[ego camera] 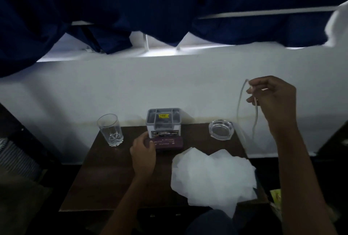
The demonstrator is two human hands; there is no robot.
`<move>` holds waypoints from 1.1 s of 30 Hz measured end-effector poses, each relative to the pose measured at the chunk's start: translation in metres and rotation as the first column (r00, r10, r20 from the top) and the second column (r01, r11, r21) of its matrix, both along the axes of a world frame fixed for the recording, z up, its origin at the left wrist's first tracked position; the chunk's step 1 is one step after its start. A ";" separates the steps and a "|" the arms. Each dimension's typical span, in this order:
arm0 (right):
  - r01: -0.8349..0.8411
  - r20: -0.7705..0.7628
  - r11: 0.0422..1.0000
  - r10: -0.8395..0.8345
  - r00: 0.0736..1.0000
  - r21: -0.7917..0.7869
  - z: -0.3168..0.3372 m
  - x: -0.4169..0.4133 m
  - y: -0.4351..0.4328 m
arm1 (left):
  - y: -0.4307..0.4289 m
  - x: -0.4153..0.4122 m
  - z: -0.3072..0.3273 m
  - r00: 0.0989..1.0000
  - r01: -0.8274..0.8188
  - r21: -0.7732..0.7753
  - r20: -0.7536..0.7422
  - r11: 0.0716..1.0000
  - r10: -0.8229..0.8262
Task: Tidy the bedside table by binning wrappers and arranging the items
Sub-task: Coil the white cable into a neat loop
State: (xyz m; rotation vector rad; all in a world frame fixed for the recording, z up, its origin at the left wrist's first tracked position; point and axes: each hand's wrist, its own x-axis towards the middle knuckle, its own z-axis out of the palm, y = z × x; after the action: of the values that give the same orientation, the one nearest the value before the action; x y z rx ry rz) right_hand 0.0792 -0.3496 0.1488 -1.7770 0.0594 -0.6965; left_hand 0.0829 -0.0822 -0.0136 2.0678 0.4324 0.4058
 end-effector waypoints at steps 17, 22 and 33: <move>-0.104 0.428 0.984 0.157 0.890 -0.144 0.189 -0.169 -0.009 | -0.137 -0.125 0.211 0.679 0.733 -0.152 0.117 0.663 -0.725; -0.132 0.443 0.991 0.132 0.887 -0.032 0.188 -0.193 0.008 | -0.111 -0.176 0.214 0.599 0.777 -0.328 0.125 0.537 -0.791; -0.102 -0.129 0.994 0.098 0.987 -0.025 0.059 -0.198 0.038 | -0.007 -0.253 0.211 0.722 0.558 -0.625 0.040 0.547 -0.691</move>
State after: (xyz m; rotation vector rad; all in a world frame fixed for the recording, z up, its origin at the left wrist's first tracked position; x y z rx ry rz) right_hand -0.1193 -0.3114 0.2083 -1.8404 0.0458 -0.5135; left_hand -0.1697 -0.0897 0.1978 1.4798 -0.1006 -0.3762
